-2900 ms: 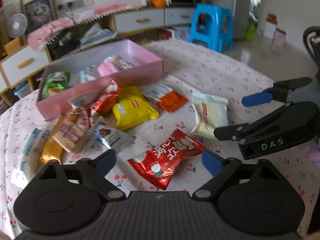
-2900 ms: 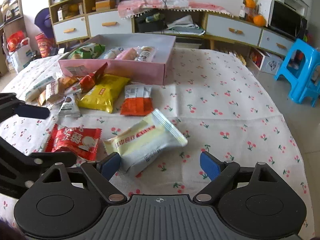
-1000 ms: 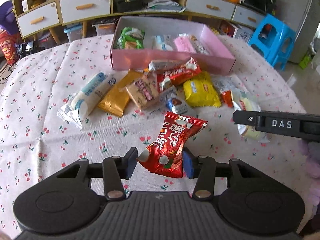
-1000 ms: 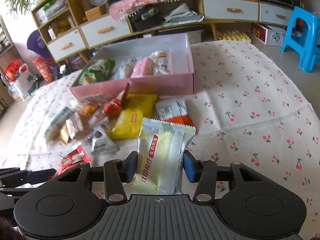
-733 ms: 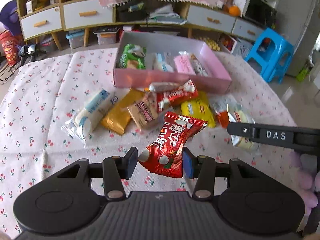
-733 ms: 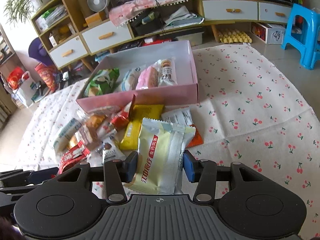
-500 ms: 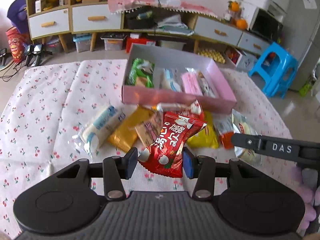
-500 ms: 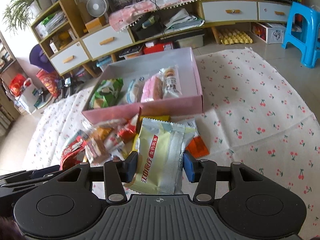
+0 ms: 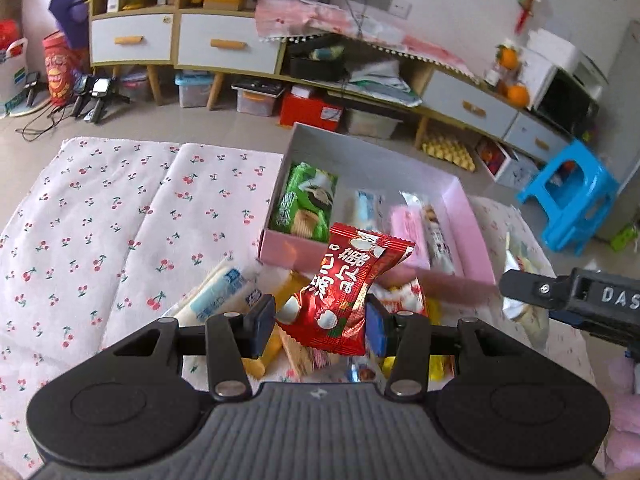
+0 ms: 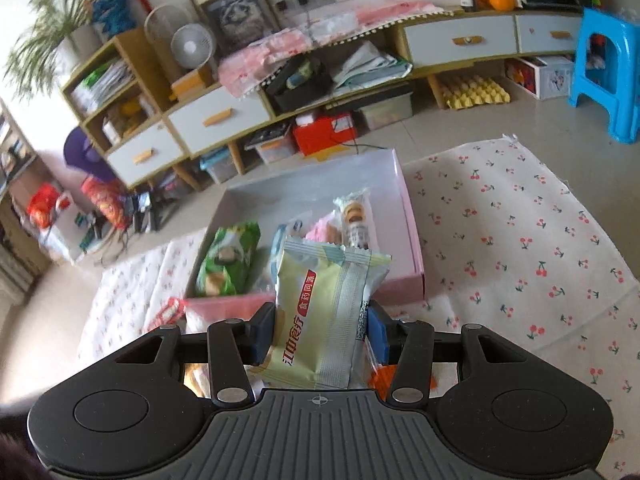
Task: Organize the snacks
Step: 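Lower the red candy bag into the box with left tool while right places cream pack, then withdraw both tools from the box back toward the snack pile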
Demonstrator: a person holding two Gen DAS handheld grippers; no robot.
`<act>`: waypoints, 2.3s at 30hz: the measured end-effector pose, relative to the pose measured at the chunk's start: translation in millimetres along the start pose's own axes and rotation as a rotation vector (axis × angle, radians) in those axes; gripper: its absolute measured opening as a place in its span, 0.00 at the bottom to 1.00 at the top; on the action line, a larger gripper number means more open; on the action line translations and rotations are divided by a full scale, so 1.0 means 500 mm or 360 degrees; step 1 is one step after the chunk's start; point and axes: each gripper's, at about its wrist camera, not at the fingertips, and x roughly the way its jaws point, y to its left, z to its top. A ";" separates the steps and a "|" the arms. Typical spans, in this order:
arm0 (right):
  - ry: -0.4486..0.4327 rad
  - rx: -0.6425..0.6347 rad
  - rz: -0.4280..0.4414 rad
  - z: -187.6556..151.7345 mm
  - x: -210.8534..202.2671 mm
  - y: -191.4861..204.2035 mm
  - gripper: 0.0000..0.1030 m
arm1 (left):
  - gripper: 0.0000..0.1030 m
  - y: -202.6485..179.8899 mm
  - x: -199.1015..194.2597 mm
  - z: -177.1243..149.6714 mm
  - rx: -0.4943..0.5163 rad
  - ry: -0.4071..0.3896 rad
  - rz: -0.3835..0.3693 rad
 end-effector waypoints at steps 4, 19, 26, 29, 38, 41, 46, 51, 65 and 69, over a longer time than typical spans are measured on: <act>-0.0019 0.0109 0.0027 0.030 0.018 -0.005 0.46 | 0.42 -0.003 0.018 0.035 -0.0046 -0.0065 0.0034; -0.0057 0.0188 0.0193 0.136 0.165 -0.043 0.46 | 0.42 -0.052 0.142 0.094 0.0073 -0.0155 -0.0110; -0.0028 0.0105 0.0141 0.138 0.234 -0.062 0.46 | 0.42 -0.057 0.181 0.097 0.0124 -0.0159 -0.0076; -0.0008 0.0073 0.0123 0.132 0.253 -0.068 0.46 | 0.42 -0.065 0.181 0.099 0.0151 -0.0163 -0.0058; 0.0010 0.0137 0.0128 0.126 0.259 -0.092 0.46 | 0.43 -0.075 0.190 0.091 0.0180 -0.0132 -0.0077; 0.0012 0.0135 0.0132 0.125 0.258 -0.090 0.48 | 0.45 -0.075 0.190 0.091 0.0184 -0.0126 -0.0084; 0.0006 0.0171 0.0131 0.131 0.258 -0.095 0.50 | 0.49 -0.075 0.196 0.093 0.0167 -0.0112 -0.0101; -0.0015 0.0193 0.0126 0.135 0.247 -0.101 0.59 | 0.57 -0.082 0.195 0.090 0.0187 -0.0080 -0.0111; -0.0034 0.0074 0.0038 0.135 0.177 -0.085 0.65 | 0.72 -0.086 0.128 0.085 0.0208 -0.0063 -0.0087; -0.0023 0.0048 0.0022 0.124 0.147 -0.073 0.70 | 0.79 -0.082 0.096 0.082 0.0224 -0.0079 -0.0064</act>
